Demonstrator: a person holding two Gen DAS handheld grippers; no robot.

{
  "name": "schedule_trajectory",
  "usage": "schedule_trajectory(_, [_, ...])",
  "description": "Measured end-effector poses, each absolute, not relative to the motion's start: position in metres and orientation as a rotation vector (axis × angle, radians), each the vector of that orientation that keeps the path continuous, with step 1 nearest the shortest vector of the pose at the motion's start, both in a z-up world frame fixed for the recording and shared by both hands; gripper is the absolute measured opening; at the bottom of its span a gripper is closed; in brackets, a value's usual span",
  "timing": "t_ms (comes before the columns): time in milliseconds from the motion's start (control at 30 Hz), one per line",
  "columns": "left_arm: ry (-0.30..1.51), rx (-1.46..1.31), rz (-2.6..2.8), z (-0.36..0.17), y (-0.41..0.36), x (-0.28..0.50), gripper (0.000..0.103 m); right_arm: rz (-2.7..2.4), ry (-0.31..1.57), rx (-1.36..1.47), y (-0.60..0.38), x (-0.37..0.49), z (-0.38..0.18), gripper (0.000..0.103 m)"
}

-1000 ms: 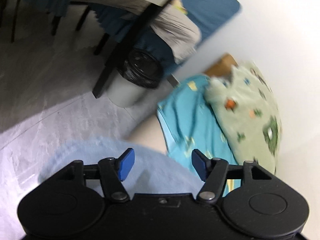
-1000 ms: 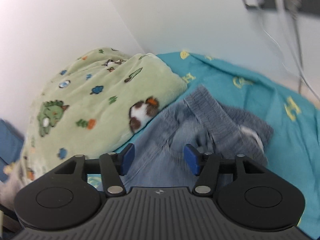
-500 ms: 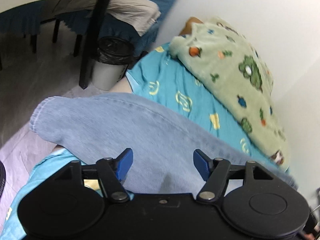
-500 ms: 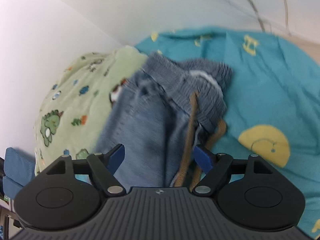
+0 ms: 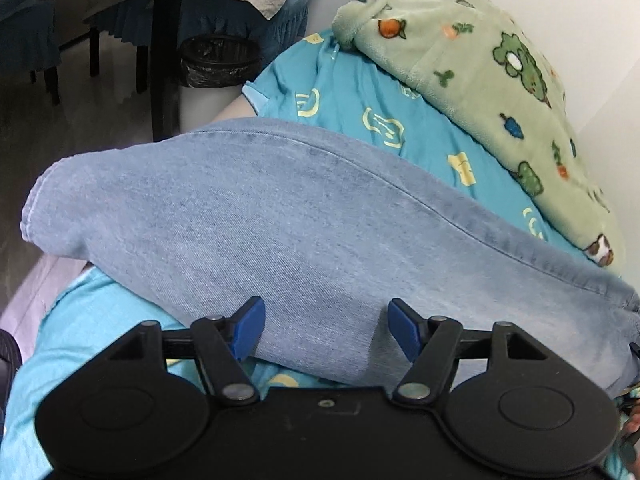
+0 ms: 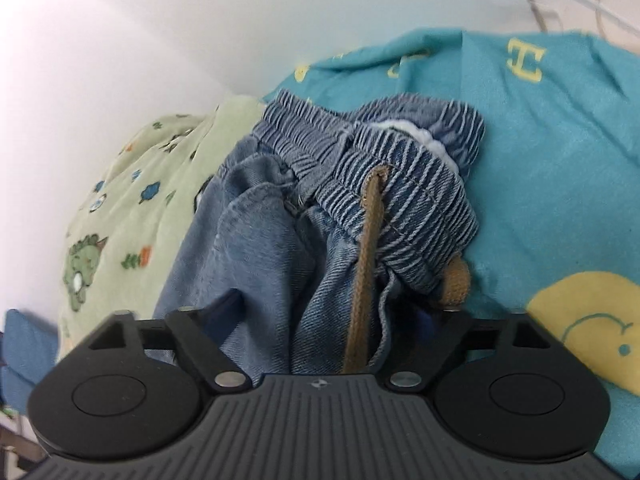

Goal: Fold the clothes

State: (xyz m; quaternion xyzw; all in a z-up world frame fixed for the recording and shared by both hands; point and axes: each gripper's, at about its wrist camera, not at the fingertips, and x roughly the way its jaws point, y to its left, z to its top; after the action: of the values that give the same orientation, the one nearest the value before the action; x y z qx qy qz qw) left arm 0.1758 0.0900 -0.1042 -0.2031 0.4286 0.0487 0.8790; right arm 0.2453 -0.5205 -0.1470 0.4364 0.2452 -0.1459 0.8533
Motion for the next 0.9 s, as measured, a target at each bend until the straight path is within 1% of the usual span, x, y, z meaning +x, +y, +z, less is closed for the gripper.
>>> schedule_trajectory(33, [0.895, -0.423, 0.1, -0.106, 0.09, 0.176, 0.065, -0.322, 0.512, 0.896, -0.517, 0.246, -0.143, 0.036])
schedule_trajectory(67, [0.896, -0.422, 0.098, -0.107, 0.091, 0.176, 0.065, -0.325, 0.501, 0.878, -0.514, 0.245, -0.136, 0.025])
schedule_trajectory(133, [0.895, -0.424, 0.094, -0.106, 0.092, 0.175, 0.065, -0.317, 0.465, 0.85, -0.507, 0.241, -0.12, 0.016])
schedule_trajectory(167, [0.894, -0.428, 0.093, -0.106, 0.094, 0.174, 0.065, -0.311, 0.446, 0.838, -0.505, 0.239, -0.111, 0.014])
schedule_trajectory(333, [0.888, -0.459, 0.1, -0.103, 0.101, 0.171, 0.065, -0.28, 0.35, 0.776, -0.493, 0.223, -0.066, 0.013])
schedule_trajectory(467, [0.881, -0.512, 0.109, -0.1, 0.112, 0.169, 0.065, -0.281, 0.291, 0.762, -0.5, 0.207, -0.047, 0.013])
schedule_trajectory(567, [0.866, -0.577, 0.121, -0.096, 0.131, 0.167, 0.066, -0.317, 0.327, 0.712, -0.507, 0.204, -0.056, 0.013])
schedule_trajectory(733, [0.834, -0.79, 0.173, -0.095, 0.187, 0.164, 0.068, -0.346, 0.449, 0.655, -0.516, 0.203, -0.095, 0.015])
schedule_trajectory(800, [0.822, -0.881, 0.197, -0.098, 0.209, 0.16, 0.07, -0.343, 0.471, 0.583, -0.51, 0.202, -0.097, 0.016])
schedule_trajectory(833, [0.819, -0.928, 0.208, -0.101, 0.221, 0.158, 0.07, -0.34, 0.481, 0.541, -0.505, 0.201, -0.096, 0.022])
schedule_trajectory(867, [0.815, -0.976, 0.219, -0.103, 0.232, 0.157, 0.07, -0.337, 0.498, 0.509, -0.5, 0.201, -0.094, 0.032])
schedule_trajectory(900, [0.809, -1.026, 0.23, -0.106, 0.242, 0.155, 0.071, -0.331, 0.521, 0.486, -0.495, 0.202, -0.093, 0.039])
